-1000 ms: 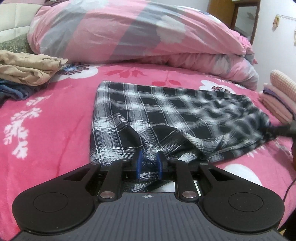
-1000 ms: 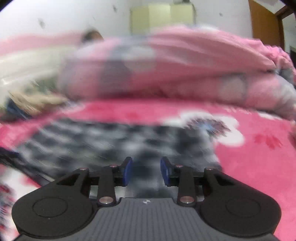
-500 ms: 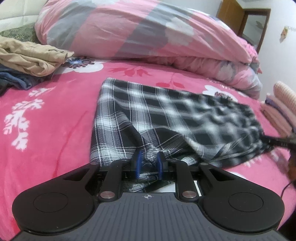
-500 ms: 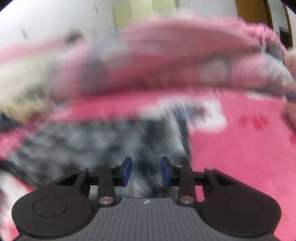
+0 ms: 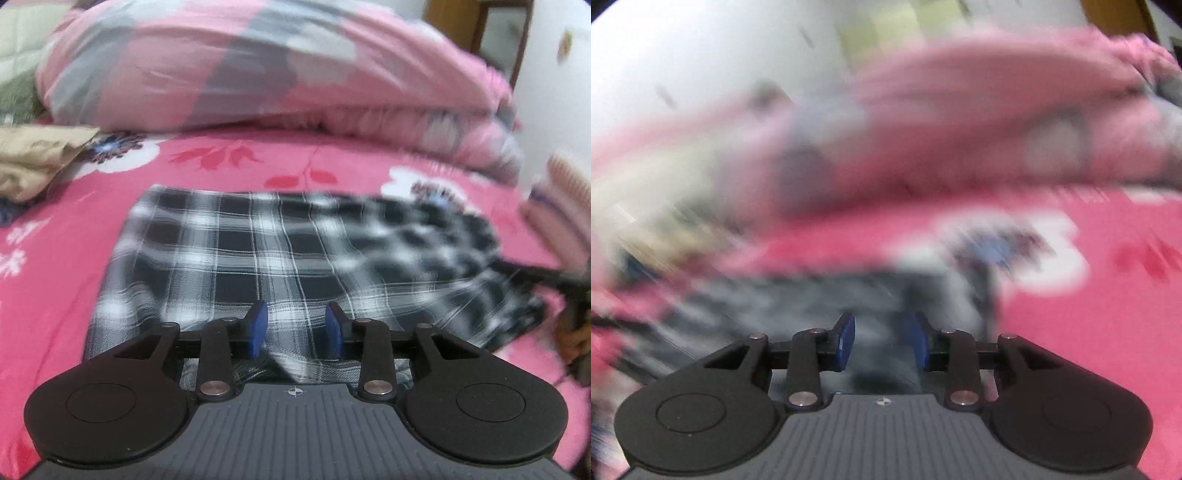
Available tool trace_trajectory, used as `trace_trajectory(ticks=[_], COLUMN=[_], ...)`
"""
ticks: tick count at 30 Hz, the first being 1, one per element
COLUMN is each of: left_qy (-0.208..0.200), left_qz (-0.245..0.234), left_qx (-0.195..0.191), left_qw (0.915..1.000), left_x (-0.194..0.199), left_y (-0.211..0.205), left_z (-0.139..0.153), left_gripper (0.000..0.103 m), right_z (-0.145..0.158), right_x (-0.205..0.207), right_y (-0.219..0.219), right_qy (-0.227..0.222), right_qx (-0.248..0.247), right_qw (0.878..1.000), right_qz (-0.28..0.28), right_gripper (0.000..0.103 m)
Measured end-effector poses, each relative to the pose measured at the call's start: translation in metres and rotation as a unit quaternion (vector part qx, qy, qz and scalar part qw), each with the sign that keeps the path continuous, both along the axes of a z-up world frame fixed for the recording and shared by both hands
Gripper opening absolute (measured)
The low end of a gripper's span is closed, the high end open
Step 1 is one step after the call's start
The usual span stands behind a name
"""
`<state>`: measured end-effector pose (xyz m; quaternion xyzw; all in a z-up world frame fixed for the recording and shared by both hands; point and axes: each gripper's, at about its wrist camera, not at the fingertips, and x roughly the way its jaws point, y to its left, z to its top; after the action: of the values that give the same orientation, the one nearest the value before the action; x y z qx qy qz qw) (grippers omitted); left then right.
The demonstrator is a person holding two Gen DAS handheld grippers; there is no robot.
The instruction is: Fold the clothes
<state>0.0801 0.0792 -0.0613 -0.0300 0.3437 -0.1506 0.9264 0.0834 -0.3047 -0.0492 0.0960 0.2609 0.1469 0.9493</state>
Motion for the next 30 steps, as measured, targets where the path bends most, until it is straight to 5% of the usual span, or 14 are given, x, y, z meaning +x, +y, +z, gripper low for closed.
trace_trajectory(ticks=[3, 5, 9, 13, 19, 24, 27, 30], left_qy=[0.011, 0.015, 0.016, 0.016, 0.022, 0.011, 0.006, 0.037], left_qz=[-0.011, -0.010, 0.004, 0.007, 0.008, 0.030, 0.051, 0.071], left_qx=[-0.006, -0.004, 0.013, 0.018, -0.005, -0.011, -0.001, 0.023], left_qw=[0.9999, 0.9998, 0.9998, 0.9997, 0.9997, 0.9994, 0.9987, 0.9965], left_x=[0.006, 0.009, 0.016, 0.017, 0.017, 0.013, 0.011, 0.014], left_y=[-0.011, -0.016, -0.024, -0.022, -0.009, 0.006, 0.010, 0.002], left_z=[-0.004, -0.006, -0.008, -0.013, -0.010, 0.008, 0.011, 0.003], left_gripper=[0.037, 0.047, 0.049, 0.052, 0.053, 0.056, 0.068, 0.082], right_z=[-0.003, 0.013, 0.029, -0.023, -0.013, 0.024, 0.022, -0.026], right_x=[0.003, 0.007, 0.030, 0.082, 0.055, 0.013, -0.008, -0.013], right_y=[-0.009, -0.004, 0.013, 0.018, 0.009, 0.026, 0.059, 0.091], right_qy=[0.016, -0.002, -0.032, 0.027, 0.008, 0.004, 0.015, 0.021], right_qx=[0.014, 0.019, 0.000, -0.081, -0.053, -0.010, -0.048, -0.149], right_qw=[1.000, 1.000, 0.999, 0.996, 0.998, 1.000, 0.999, 0.988], right_qz=[-0.020, -0.012, 0.011, -0.023, -0.046, -0.027, 0.018, 0.023], right_gripper=[0.027, 0.027, 0.027, 0.024, 0.024, 0.026, 0.030, 0.039])
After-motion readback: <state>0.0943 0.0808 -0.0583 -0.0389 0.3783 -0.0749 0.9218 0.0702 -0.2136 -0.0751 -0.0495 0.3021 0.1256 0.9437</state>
